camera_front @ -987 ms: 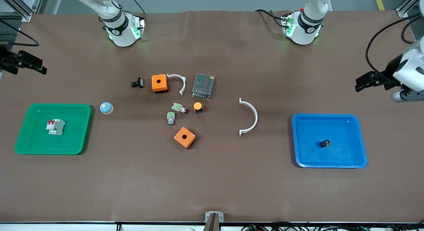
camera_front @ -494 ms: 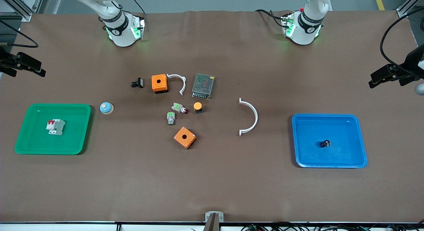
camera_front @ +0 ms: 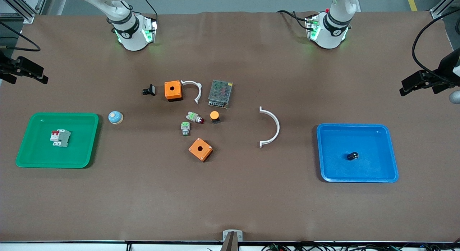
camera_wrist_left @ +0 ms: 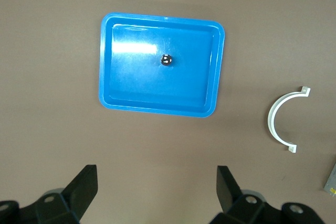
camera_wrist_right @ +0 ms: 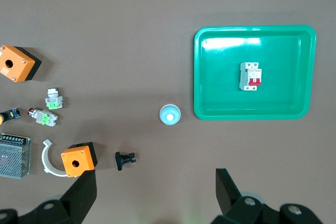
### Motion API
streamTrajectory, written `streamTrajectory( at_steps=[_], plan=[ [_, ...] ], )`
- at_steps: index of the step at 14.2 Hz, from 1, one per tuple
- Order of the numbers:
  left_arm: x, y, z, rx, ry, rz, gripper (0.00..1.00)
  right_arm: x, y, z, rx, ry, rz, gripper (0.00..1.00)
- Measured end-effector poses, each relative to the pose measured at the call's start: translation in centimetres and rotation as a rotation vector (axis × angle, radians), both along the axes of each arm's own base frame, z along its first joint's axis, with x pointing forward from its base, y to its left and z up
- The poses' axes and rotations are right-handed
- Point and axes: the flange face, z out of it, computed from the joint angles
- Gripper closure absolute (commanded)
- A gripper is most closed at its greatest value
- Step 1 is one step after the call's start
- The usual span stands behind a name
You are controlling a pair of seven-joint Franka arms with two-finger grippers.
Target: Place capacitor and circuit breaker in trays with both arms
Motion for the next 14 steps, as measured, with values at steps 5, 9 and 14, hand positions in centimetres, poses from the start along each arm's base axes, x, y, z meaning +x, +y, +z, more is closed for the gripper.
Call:
streamTrajectory(
  at_steps=[5, 9, 14],
  plan=[
    [0.0, -0.2, 0.0, -0.009, 0.0, -0.002, 0.0, -0.8, 0.0, -0.4, 0.002, -0.022, -0.001, 0.0],
    [0.0, -0.2, 0.0, -0.009, 0.0, -0.001, 0.0, -1.3, 0.0, 0.1, 0.002, -0.03, 0.0, 0.0],
    [0.0, -0.2, 0.0, -0.01, 0.0, -0.001, 0.0, -1.3, 0.0, 1.2, 0.001, -0.047, 0.0, 0.0]
  ],
)
